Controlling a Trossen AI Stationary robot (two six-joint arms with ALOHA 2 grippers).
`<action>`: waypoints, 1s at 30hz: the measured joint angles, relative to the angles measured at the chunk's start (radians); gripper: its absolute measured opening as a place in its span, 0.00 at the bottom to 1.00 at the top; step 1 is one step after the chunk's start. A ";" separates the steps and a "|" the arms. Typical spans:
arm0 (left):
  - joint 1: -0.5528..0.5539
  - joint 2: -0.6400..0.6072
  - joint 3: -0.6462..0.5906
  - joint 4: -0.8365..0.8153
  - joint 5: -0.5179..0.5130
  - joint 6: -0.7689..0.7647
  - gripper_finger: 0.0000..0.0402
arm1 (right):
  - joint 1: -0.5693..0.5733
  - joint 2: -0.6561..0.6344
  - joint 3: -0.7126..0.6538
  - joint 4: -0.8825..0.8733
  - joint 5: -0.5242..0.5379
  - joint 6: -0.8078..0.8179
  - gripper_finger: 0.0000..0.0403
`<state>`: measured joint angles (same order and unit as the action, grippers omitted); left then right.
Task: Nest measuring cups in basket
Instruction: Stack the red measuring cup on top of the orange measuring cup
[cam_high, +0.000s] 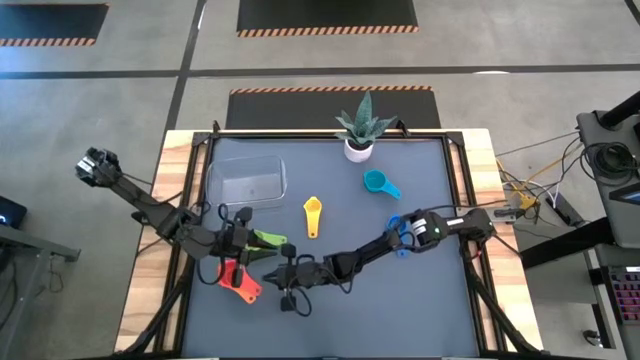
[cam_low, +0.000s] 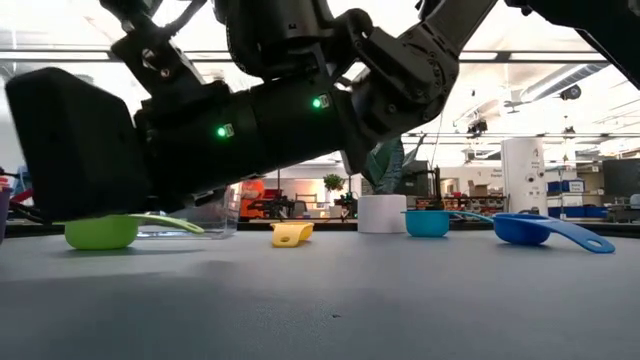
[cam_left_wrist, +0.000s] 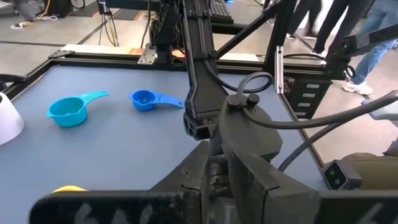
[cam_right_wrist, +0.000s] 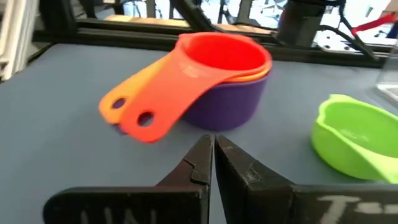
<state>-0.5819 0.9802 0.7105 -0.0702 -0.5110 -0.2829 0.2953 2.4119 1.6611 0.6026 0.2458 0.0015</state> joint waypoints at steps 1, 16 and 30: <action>0.000 0.000 0.000 0.000 0.000 0.000 0.09 | -0.001 0.000 0.000 0.002 -0.004 0.006 0.02; 0.000 0.007 0.000 -0.053 -0.002 -0.049 0.09 | 0.023 -0.008 0.018 -0.029 -0.062 -0.064 0.02; -0.009 0.193 0.378 -0.929 0.240 -0.392 0.09 | 0.058 -0.280 -0.193 -0.260 0.016 -0.223 0.02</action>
<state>-0.5906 1.1732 1.0884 -0.9996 -0.2708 -0.6751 0.3531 2.1319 1.4678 0.3424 0.2623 -0.2218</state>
